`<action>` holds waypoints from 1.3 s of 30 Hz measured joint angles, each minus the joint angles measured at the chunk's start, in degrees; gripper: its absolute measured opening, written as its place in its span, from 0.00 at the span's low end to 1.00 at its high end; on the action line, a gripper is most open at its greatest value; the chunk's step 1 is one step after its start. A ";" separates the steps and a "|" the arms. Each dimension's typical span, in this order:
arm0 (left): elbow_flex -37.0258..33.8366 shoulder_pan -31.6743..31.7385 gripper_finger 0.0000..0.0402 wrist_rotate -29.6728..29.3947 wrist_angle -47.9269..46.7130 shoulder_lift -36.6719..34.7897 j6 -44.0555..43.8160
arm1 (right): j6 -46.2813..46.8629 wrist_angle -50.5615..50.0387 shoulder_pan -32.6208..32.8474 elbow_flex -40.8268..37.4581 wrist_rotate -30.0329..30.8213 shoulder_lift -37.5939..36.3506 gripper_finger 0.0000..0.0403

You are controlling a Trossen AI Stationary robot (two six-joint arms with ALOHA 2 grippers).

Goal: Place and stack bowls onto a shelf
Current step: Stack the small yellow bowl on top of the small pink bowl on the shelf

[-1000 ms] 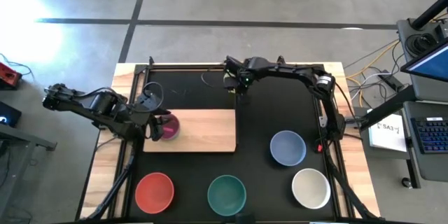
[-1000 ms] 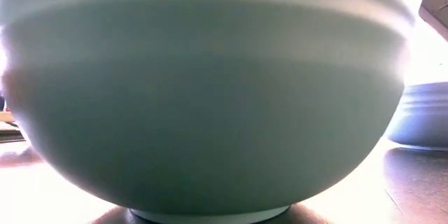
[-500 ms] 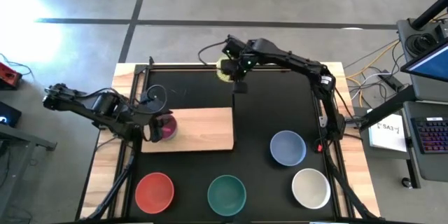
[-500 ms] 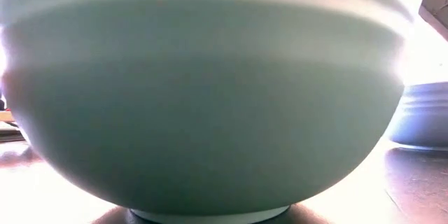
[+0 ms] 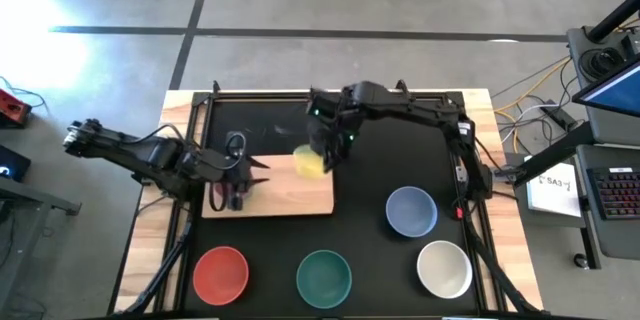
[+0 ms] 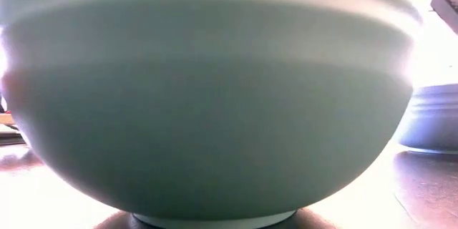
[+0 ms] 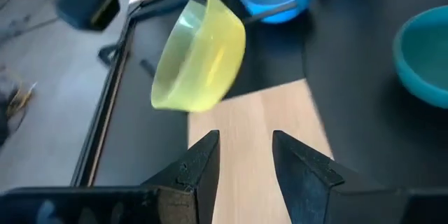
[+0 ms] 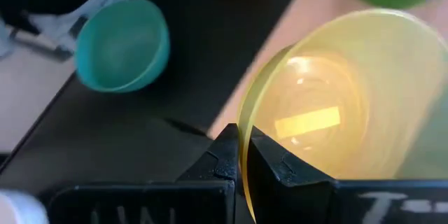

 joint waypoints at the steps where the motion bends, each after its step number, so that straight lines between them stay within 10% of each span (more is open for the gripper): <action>1: 0.00 0.00 0.29 0.90 0.96 0.34 0.99 | -0.66 -0.58 0.96 0.00 0.01 0.02 0.02; 7: -1.09 0.00 0.29 12.82 10.62 3.29 6.99 | -5.22 -0.89 6.43 -0.02 -0.31 0.02 0.02; 28: -1.09 -0.92 0.28 27.62 26.63 15.45 9.38 | -16.77 2.31 12.56 0.28 -3.02 0.02 0.02; 39: -1.07 -1.02 0.02 30.68 26.08 17.24 7.22 | -13.96 5.98 12.89 0.60 -2.69 0.04 0.05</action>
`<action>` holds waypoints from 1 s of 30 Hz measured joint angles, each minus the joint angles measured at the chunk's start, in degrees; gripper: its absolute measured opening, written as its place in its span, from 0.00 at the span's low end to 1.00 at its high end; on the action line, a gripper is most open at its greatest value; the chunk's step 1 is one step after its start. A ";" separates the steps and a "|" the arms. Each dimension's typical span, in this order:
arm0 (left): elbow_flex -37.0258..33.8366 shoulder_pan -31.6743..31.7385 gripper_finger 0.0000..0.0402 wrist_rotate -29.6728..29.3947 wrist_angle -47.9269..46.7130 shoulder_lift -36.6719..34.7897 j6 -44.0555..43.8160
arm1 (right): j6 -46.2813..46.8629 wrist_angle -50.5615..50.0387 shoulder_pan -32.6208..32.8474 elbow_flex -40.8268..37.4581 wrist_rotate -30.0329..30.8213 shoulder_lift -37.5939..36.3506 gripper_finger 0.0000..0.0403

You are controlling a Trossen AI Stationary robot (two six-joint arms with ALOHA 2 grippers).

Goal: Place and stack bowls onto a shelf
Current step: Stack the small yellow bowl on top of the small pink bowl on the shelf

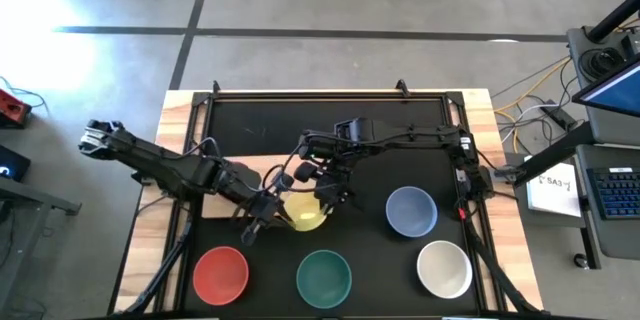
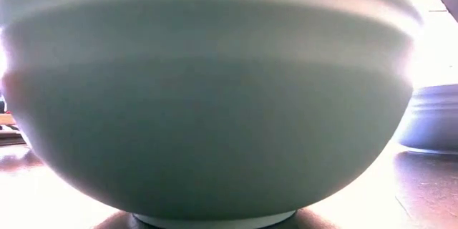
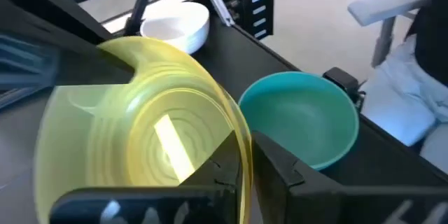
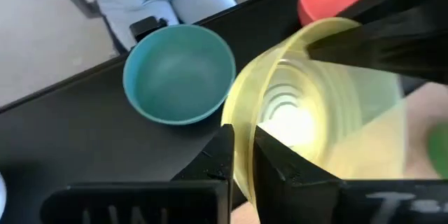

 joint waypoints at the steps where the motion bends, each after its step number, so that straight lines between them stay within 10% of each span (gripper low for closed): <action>1: 0.00 0.09 0.02 0.36 -0.02 0.00 -0.32 | 0.66 0.20 -0.02 0.24 0.11 0.00 0.07; 17: 0.37 3.46 0.00 -0.41 -2.22 -1.15 -2.68 | 17.27 0.01 -0.37 4.40 15.93 0.00 0.51; 30: 0.48 9.91 0.00 -7.49 -12.40 -9.14 -5.02 | 22.61 -0.15 -0.52 7.09 30.65 -2.52 0.60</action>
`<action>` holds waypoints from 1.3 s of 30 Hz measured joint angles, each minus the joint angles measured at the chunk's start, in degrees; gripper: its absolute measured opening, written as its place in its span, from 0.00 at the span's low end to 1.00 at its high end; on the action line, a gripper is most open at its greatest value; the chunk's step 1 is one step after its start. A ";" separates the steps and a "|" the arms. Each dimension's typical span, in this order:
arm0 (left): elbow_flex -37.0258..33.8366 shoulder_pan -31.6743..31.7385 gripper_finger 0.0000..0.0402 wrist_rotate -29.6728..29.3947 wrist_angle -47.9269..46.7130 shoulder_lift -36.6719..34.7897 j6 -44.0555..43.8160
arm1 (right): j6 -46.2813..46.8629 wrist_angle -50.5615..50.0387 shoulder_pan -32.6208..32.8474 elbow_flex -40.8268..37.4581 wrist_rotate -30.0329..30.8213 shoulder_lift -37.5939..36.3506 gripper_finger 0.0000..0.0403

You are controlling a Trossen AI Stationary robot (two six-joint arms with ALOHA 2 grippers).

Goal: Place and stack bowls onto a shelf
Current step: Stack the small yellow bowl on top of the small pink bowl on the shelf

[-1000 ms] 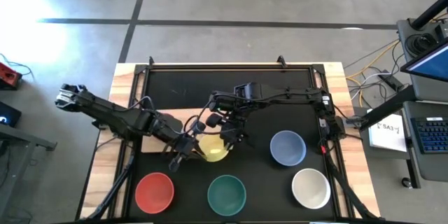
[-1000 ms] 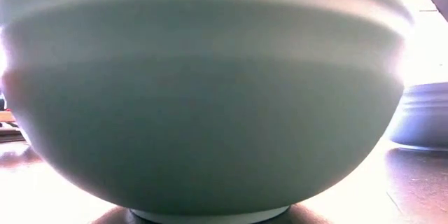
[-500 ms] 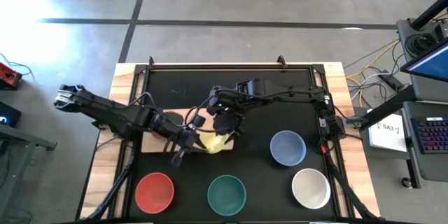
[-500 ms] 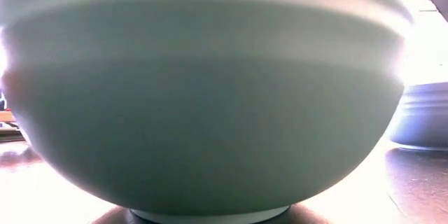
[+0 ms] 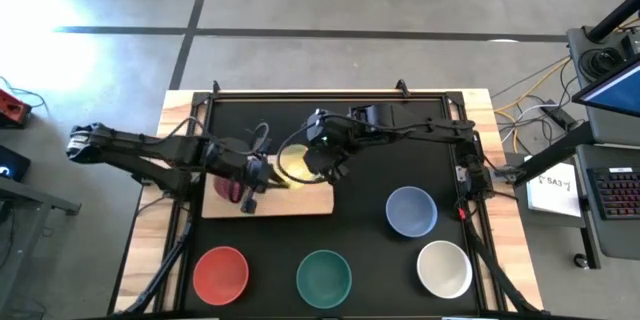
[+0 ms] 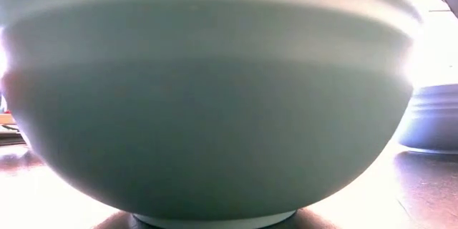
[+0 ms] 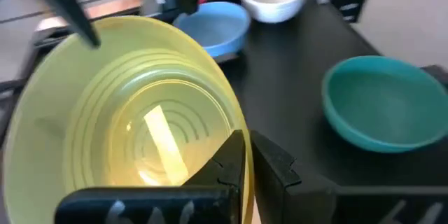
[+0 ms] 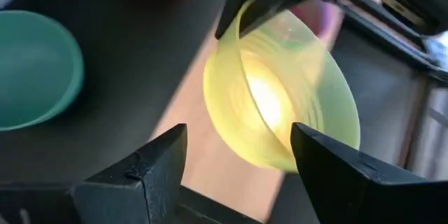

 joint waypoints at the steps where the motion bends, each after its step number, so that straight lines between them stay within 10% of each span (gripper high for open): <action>1: 0.02 0.62 0.00 -0.35 -0.64 -0.63 -0.06 | 0.40 0.33 -0.02 0.00 1.43 -0.22 0.60; 12: 0.07 2.86 0.00 -2.47 -22.44 -5.96 -18.14 | 14.08 -3.01 0.06 -0.02 21.82 -4.85 0.60; 39: -3.93 -10.89 0.00 -11.52 -43.03 -12.32 -35.69 | 33.54 -16.07 0.11 -0.50 22.74 -4.93 0.59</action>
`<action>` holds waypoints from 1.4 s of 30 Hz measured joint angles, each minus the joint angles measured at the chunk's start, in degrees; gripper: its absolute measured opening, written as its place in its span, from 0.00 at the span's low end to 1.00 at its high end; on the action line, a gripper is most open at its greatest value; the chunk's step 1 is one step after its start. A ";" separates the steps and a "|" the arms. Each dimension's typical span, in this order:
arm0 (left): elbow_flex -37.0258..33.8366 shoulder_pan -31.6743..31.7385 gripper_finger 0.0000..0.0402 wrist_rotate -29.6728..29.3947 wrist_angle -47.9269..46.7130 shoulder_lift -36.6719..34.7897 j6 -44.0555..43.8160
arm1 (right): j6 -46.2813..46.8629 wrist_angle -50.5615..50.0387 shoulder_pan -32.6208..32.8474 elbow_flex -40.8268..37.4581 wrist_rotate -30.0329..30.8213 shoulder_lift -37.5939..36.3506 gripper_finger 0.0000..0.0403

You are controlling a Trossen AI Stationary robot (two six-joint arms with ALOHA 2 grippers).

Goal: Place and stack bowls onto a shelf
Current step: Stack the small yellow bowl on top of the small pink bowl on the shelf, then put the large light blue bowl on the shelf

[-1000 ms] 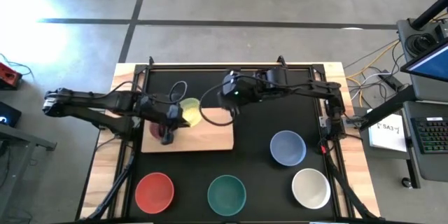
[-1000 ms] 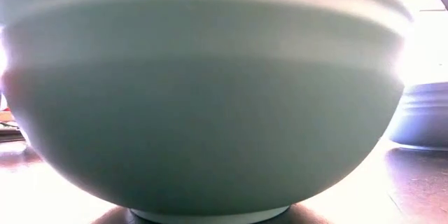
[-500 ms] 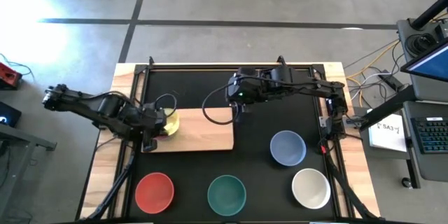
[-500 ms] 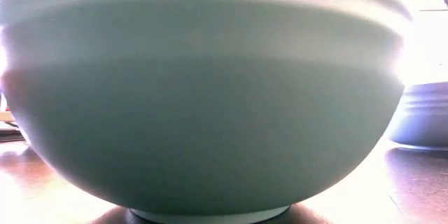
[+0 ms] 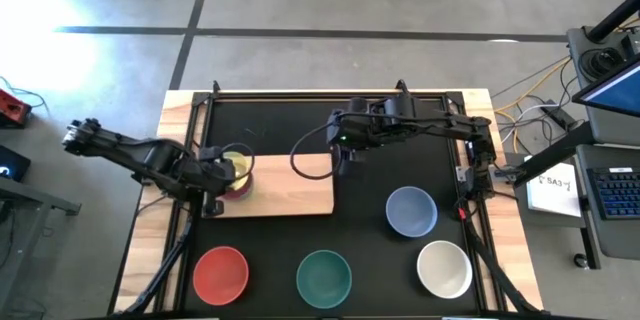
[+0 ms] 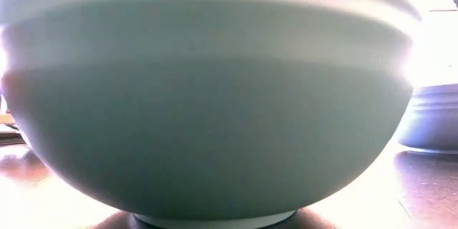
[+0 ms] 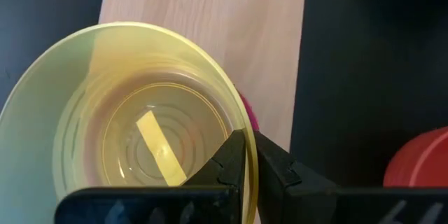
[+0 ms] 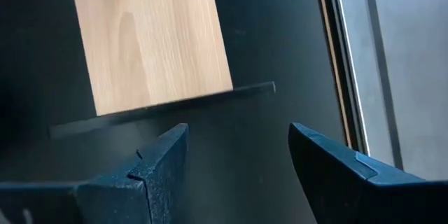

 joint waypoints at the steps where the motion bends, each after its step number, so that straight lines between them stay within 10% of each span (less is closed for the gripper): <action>1: -0.54 0.00 0.00 0.00 0.11 0.01 -0.15 | 0.66 -0.39 0.00 0.00 0.00 0.00 0.59; 15: -5.55 0.00 0.01 2.97 4.79 0.20 -2.23 | 2.78 -1.91 0.00 0.00 0.00 0.00 0.58; 29: -3.00 0.01 0.35 6.54 4.97 1.75 -4.73 | 1.65 -2.89 0.00 0.00 0.00 -0.09 0.58; 42: -1.38 -0.04 0.38 1.61 18.16 1.66 -9.32 | 10.63 -2.74 0.28 -7.86 -1.14 -4.82 0.57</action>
